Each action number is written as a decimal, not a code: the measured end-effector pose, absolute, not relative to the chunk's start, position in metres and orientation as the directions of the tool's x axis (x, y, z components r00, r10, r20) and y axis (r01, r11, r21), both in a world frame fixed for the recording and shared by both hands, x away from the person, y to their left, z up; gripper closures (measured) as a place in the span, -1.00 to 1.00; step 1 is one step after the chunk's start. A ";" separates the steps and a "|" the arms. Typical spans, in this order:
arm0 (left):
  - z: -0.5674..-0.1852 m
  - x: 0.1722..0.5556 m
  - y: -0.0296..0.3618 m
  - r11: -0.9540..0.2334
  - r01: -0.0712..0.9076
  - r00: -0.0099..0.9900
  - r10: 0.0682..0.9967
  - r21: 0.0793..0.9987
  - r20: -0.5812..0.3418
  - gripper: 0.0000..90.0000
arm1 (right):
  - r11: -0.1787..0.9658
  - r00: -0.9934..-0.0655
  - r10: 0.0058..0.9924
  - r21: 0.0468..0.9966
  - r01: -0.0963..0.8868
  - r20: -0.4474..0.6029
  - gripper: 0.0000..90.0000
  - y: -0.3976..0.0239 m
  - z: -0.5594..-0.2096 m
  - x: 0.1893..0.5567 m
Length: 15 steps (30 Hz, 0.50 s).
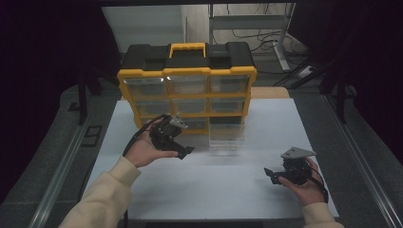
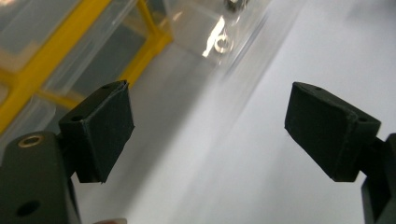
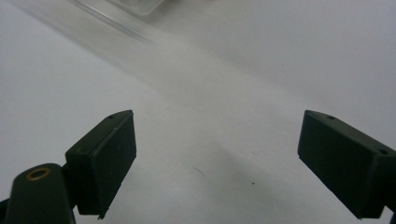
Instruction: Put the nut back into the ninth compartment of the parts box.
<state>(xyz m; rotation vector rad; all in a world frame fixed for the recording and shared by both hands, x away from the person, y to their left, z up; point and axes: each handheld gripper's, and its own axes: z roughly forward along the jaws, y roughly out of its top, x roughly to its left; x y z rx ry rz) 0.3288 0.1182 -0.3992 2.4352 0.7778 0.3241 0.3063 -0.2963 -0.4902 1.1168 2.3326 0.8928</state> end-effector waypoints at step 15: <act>-0.437 0.289 0.170 -0.596 0.539 0.721 0.692 0.595 0.041 -0.64 | 0.475 -0.600 0.796 0.697 0.537 -0.080 -0.73 -0.295 -0.490 0.305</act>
